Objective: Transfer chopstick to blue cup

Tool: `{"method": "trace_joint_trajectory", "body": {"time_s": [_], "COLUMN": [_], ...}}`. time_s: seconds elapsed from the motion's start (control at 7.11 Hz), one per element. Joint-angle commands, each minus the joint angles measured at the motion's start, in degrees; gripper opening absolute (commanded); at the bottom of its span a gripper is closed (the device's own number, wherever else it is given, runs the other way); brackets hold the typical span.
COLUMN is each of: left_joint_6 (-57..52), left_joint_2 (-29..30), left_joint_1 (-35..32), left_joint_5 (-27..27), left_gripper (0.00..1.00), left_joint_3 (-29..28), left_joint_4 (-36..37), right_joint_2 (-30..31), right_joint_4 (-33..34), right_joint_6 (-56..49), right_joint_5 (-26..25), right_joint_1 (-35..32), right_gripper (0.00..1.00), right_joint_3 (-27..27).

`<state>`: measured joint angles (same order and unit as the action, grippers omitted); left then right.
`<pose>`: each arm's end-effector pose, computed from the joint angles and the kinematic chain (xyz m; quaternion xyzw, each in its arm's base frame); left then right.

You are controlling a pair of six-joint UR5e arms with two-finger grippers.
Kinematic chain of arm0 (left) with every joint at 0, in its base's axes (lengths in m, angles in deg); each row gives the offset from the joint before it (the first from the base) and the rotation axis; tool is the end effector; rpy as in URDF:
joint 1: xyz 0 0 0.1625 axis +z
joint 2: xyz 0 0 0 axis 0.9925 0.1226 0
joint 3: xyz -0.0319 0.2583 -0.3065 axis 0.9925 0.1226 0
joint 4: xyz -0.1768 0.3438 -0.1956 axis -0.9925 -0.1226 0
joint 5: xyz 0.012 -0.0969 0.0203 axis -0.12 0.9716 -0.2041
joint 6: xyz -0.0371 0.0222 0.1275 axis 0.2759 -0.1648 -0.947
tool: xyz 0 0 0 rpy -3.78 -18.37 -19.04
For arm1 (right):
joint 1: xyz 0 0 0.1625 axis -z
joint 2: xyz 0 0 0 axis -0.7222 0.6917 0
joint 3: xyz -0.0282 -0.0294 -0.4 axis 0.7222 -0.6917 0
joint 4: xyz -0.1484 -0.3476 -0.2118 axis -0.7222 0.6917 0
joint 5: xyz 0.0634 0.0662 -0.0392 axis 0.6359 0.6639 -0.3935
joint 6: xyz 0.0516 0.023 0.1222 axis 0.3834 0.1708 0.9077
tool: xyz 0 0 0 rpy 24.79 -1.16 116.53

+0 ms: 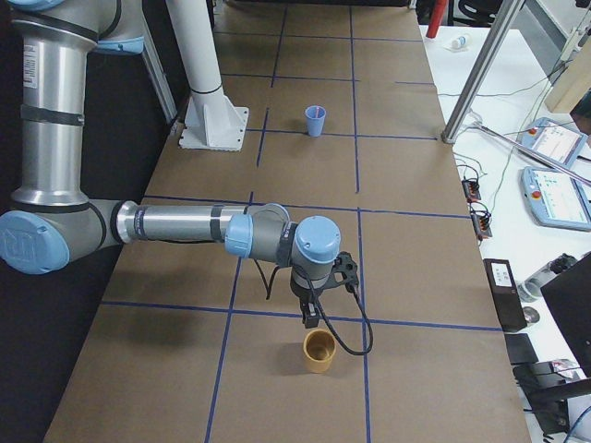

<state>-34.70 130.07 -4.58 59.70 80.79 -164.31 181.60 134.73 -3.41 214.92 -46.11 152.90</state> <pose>-0.0187 -0.4512 0.6298 0.0407 0.3814 0.0833 0.9197 0.0579 -0.4460 0.6528 0.0234 -0.3774 -0.1285 0.9168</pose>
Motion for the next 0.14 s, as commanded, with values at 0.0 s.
{"method": "trace_joint_trajectory", "body": {"time_s": [0.0], "left_joint_6": [-0.02], "left_joint_2": [0.10], "left_joint_1": [0.18], "left_joint_5": [-0.10], "left_gripper": [1.00], "left_joint_3": [2.26], "left_joint_4": [0.24], "right_joint_2": [0.05], "right_joint_4": [-1.26], "right_joint_6": [0.15], "right_joint_5": [0.86], "right_joint_1": [0.06], "right_gripper": [1.00], "right_joint_3": [-0.67]}}
